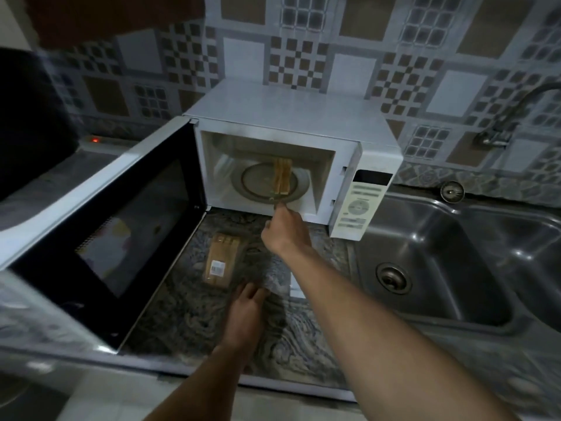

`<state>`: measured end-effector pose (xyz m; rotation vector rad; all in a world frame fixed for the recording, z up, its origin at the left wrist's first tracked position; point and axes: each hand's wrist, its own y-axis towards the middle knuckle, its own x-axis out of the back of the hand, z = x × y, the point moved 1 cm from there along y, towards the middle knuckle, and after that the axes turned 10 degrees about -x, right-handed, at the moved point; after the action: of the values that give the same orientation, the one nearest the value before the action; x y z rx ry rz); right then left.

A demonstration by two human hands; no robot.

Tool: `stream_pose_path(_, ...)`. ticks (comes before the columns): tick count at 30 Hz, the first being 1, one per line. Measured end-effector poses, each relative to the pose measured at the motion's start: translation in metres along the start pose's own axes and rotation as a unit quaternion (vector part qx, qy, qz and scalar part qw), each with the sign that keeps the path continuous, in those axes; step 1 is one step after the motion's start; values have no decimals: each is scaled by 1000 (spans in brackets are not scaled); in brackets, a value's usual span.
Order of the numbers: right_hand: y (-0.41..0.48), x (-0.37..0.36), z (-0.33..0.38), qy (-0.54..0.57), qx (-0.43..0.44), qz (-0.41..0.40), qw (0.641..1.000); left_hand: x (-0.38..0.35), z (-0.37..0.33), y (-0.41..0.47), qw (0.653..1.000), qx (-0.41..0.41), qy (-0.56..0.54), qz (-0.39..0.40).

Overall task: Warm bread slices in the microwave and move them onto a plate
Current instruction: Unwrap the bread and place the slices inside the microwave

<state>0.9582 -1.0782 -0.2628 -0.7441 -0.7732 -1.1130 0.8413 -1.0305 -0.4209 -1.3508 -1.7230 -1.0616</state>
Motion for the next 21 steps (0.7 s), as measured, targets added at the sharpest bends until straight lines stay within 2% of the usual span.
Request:
stream_pose_path(4, -13, -29, 9, 12, -8, 11, 1000, 11, 8, -25, 999, -21, 4, -35)
stream_pose_path(6, -21, -44, 13, 13, -10, 16, 1000, 15, 13, -34, 999, -1, -24, -46)
stream_pose_path(11, -37, -81, 24, -3, 7, 59, 998, 40, 34, -44, 968, 150, -101, -172)
stream_pose_path(15, -41, -94, 22, -41, 13, 79, 996, 45, 55, -35, 922, 317, -158, -159)
stream_pose_path(19, -38, -102, 21, -30, 18, 82, 996, 58, 60, -22, 918, 251, -224, -208)
stream_pose_path(21, -37, -103, 21, -29, 9, 79, 996, 66, 60, -19, 897, 239, -292, -231)
